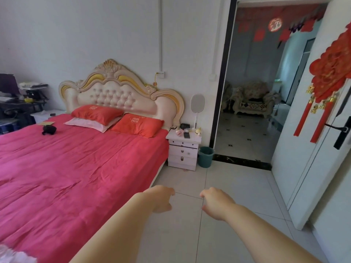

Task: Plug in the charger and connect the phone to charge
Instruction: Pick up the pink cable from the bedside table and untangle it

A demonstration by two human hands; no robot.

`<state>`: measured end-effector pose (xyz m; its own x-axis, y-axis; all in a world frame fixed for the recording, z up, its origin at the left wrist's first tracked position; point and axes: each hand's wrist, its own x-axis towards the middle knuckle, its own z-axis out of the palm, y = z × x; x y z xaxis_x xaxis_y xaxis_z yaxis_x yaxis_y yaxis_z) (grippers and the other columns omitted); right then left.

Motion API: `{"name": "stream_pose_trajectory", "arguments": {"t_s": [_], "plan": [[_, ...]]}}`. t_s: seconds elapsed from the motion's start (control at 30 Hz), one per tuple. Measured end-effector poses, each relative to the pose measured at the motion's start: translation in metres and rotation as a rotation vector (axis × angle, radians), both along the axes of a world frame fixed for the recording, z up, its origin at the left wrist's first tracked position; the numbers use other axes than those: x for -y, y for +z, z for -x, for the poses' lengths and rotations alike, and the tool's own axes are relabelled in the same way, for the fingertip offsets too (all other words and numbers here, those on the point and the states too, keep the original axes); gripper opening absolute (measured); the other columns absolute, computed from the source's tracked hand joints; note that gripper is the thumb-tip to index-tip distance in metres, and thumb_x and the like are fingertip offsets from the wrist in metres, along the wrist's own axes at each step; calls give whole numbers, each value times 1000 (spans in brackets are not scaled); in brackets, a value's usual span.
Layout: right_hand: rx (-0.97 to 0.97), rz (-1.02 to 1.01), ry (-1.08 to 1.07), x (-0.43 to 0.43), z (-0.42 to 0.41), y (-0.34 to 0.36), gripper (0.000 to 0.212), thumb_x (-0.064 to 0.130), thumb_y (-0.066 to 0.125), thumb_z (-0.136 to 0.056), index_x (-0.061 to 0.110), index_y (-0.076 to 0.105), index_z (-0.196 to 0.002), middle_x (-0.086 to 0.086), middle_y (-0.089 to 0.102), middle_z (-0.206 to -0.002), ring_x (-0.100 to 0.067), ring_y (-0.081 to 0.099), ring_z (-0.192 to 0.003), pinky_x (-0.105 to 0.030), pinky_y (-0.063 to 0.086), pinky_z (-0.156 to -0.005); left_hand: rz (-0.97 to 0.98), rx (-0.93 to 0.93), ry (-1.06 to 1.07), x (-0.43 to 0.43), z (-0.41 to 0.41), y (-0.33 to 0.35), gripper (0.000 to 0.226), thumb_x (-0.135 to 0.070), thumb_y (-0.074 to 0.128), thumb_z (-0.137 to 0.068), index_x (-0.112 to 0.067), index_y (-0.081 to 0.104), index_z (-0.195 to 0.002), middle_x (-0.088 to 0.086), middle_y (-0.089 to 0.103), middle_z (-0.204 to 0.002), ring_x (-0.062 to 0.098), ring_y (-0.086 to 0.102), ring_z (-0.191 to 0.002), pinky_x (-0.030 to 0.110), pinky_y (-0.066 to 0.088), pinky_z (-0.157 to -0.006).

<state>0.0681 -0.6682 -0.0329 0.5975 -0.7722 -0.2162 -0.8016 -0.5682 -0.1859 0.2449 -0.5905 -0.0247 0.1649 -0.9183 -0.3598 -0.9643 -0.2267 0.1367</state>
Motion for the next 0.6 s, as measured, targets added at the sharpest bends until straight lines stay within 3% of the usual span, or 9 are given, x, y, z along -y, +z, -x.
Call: {"name": "stream_pose_trajectory", "arguments": {"t_s": [0.43, 0.6], "plan": [[-2, 23, -38, 247, -149, -2, 37, 19, 49, -88, 14, 49, -125, -11, 48, -129, -31, 50, -115, -37, 44, -92, 29, -4, -25, 251, -155, -4, 51, -21, 46, -88, -13, 32, -137, 12, 44, -137, 30, 45, -122, 36, 42, -92], [-3, -17, -38, 326, -190, -13, 33, 18, 50, -88, 14, 52, -121, -9, 51, -126, -28, 53, -110, -35, 45, -86, -8, -45, -32, 331, -192, -11, 49, -20, 47, -89, -12, 33, -135, 13, 48, -131, 30, 48, -117, 31, 39, -79]]}}
